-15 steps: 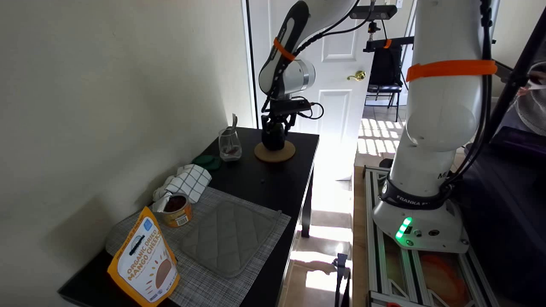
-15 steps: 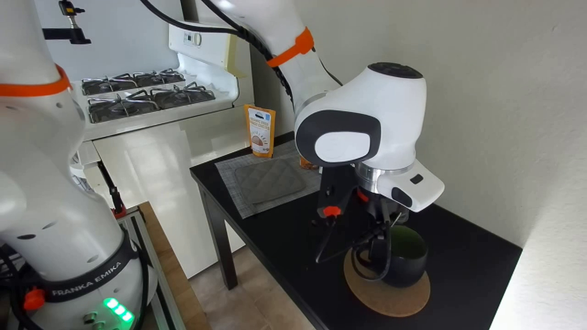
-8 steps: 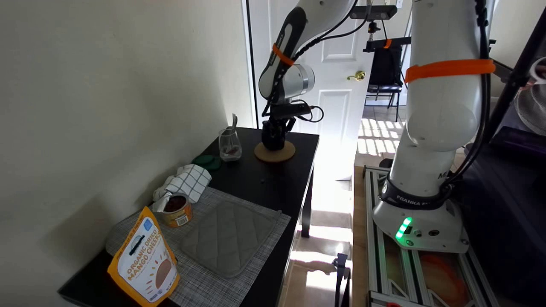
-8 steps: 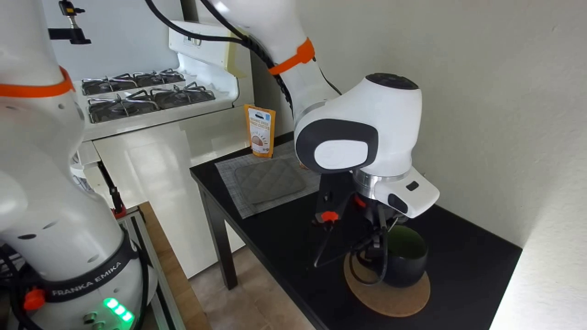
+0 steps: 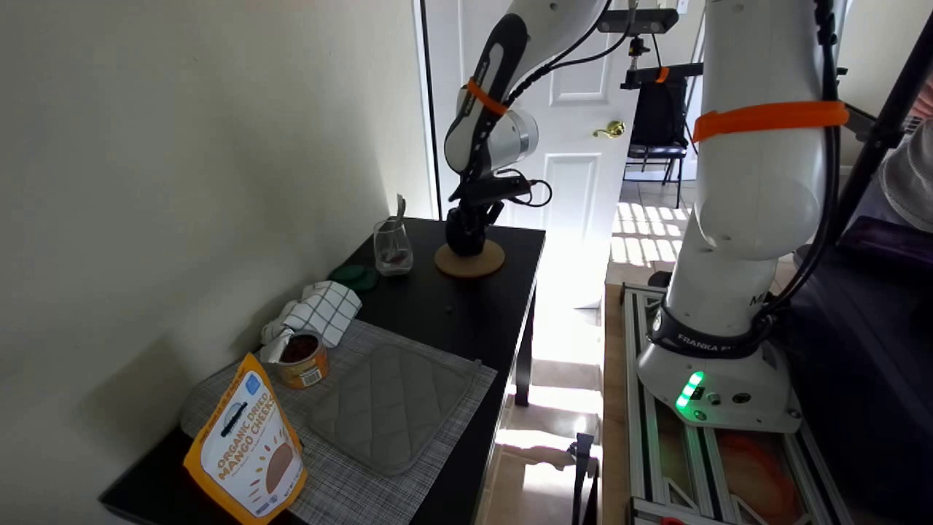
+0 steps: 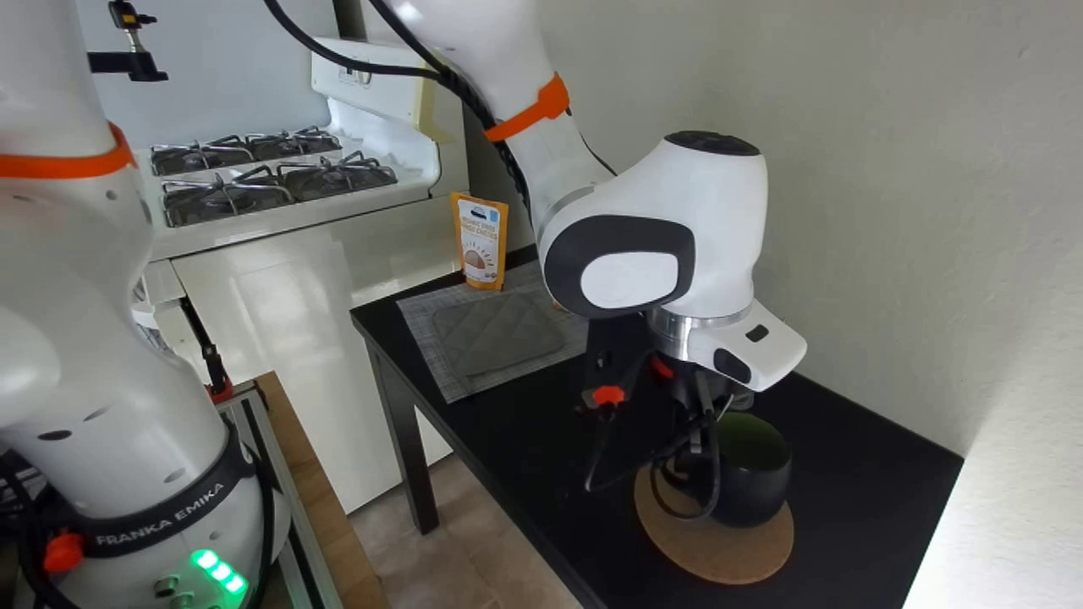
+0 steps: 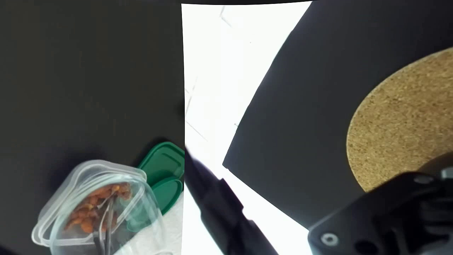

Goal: Move the black mug to the left.

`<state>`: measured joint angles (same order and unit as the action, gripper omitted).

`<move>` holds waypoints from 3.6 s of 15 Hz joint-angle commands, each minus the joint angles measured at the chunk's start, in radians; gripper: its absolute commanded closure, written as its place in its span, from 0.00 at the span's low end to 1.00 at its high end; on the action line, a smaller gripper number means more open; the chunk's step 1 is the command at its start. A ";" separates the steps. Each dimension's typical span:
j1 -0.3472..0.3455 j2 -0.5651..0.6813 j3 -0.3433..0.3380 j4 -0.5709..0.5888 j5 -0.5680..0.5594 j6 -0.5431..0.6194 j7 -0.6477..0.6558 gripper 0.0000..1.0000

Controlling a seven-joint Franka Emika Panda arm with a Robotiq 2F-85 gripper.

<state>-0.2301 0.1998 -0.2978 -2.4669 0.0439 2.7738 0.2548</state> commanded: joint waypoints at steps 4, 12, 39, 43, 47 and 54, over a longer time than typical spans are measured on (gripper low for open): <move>0.027 -0.202 0.038 -0.126 0.028 -0.027 -0.033 0.94; 0.095 -0.420 0.108 -0.188 0.207 -0.362 -0.350 0.94; 0.178 0.084 0.251 0.132 0.174 -0.075 -0.158 0.94; 0.184 0.037 0.244 0.109 0.162 -0.128 -0.123 0.39; 0.171 -0.084 0.255 0.005 0.166 -0.225 -0.184 0.08; 0.173 -0.166 0.244 -0.046 0.140 -0.332 -0.243 0.00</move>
